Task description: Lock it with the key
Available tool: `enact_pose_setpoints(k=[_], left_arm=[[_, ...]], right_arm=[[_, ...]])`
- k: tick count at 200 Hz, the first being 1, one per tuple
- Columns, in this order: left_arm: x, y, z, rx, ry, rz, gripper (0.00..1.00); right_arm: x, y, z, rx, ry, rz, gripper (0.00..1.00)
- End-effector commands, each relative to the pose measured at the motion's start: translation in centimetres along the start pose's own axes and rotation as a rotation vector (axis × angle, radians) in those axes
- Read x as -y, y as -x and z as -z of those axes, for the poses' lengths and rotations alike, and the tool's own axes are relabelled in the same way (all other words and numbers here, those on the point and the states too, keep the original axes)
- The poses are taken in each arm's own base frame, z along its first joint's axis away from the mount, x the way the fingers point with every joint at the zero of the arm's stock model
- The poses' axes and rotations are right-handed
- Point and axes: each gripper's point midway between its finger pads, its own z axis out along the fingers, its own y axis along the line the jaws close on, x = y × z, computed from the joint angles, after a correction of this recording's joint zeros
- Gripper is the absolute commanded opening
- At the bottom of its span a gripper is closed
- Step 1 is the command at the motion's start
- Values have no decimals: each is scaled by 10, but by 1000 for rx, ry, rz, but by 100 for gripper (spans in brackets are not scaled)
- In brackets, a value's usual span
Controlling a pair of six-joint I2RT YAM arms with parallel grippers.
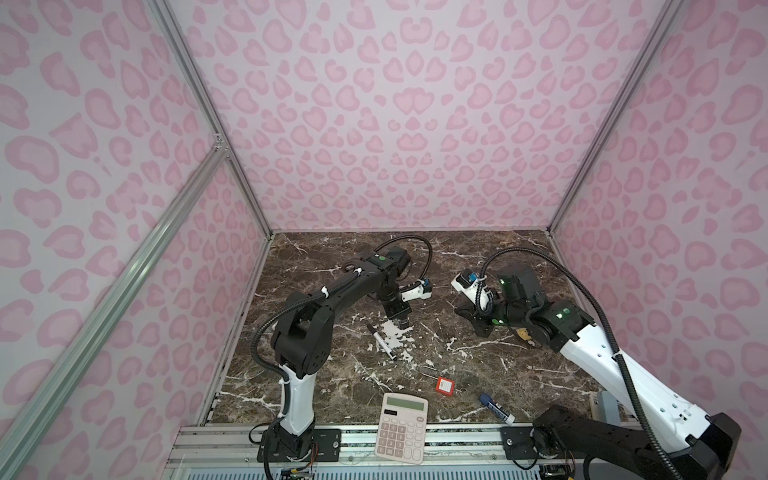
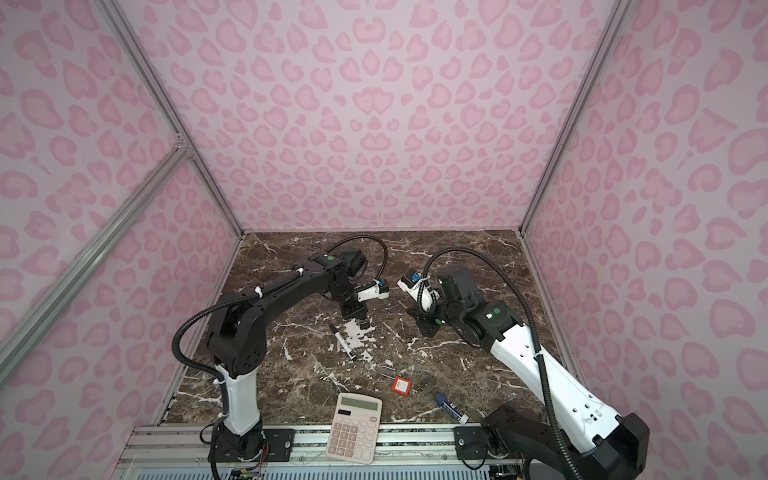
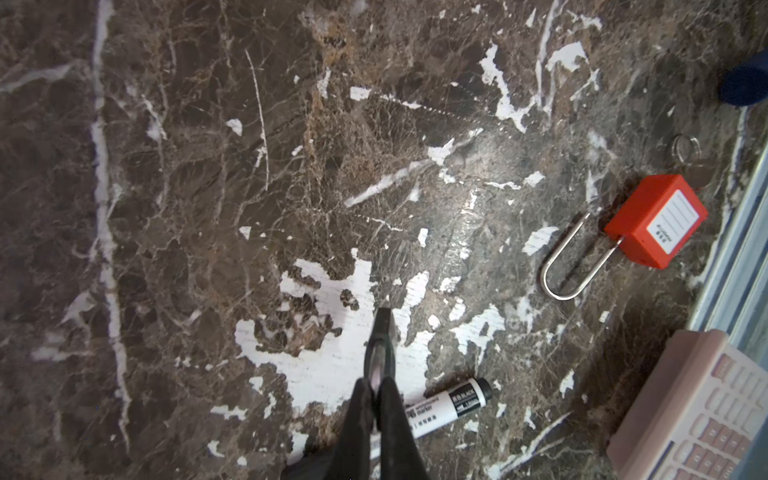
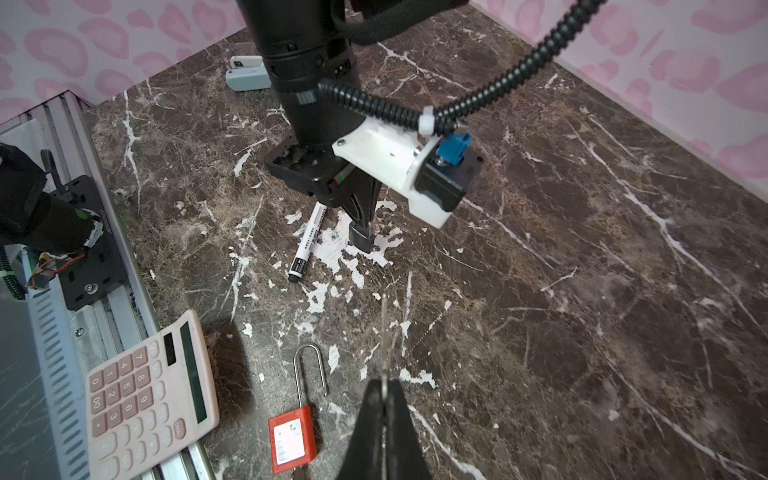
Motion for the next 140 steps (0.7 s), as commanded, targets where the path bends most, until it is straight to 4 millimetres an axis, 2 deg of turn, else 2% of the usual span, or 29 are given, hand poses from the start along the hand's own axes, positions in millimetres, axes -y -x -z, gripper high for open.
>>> enact_pose_setpoints(k=[1, 60, 140], left_arm=[[0, -6, -5, -48, -17, -38, 3], [-4, -6, -20, -63, -46, -78, 3], [-26, -2, -33, -86, -14, -82, 7]], right_arm=[[1, -7, 0, -13, -10, -5, 0], [-1, -16, 9, -6, -28, 5, 0], [-4, -18, 15, -7, -26, 2, 0]])
